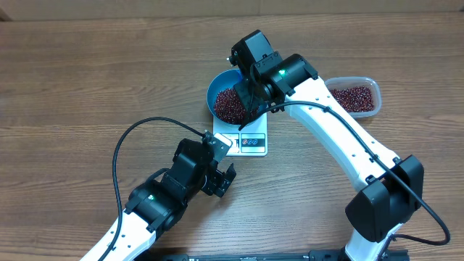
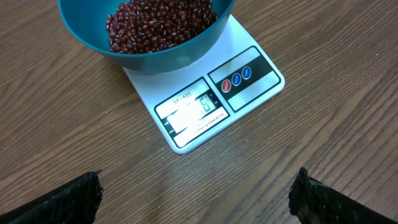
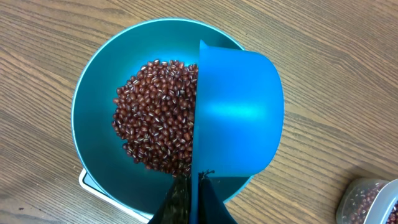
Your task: Scoop item into bowl and weigh 150g on scale
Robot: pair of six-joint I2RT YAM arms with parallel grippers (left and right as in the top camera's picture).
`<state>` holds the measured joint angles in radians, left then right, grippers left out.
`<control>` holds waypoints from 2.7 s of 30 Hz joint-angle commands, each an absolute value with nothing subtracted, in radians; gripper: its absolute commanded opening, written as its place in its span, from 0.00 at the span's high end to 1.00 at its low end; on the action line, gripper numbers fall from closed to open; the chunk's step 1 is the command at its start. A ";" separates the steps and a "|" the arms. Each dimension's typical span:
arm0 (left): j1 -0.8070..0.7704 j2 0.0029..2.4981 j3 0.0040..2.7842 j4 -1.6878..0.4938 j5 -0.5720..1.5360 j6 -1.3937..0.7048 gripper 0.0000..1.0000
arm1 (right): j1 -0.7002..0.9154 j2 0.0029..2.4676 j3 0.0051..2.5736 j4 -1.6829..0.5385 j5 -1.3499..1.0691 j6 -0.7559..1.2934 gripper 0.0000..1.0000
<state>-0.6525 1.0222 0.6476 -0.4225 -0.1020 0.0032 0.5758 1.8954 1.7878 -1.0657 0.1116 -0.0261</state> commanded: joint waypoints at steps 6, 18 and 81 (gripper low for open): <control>-0.648 1.027 0.640 -0.422 -0.111 0.000 0.00 | 0.566 1.857 1.822 -1.091 0.000 0.087 0.96; -0.648 1.027 0.640 -0.422 -0.111 0.000 0.00 | 0.553 1.857 1.812 -1.114 0.112 0.039 0.96; -0.648 1.027 0.640 -0.422 -0.111 0.000 0.00 | 0.448 1.928 1.744 -1.045 -0.448 0.022 0.96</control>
<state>-0.6525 1.0222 0.6476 -0.4225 -0.1020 0.0032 0.4847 1.9274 1.7073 -1.0546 -0.3645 0.0261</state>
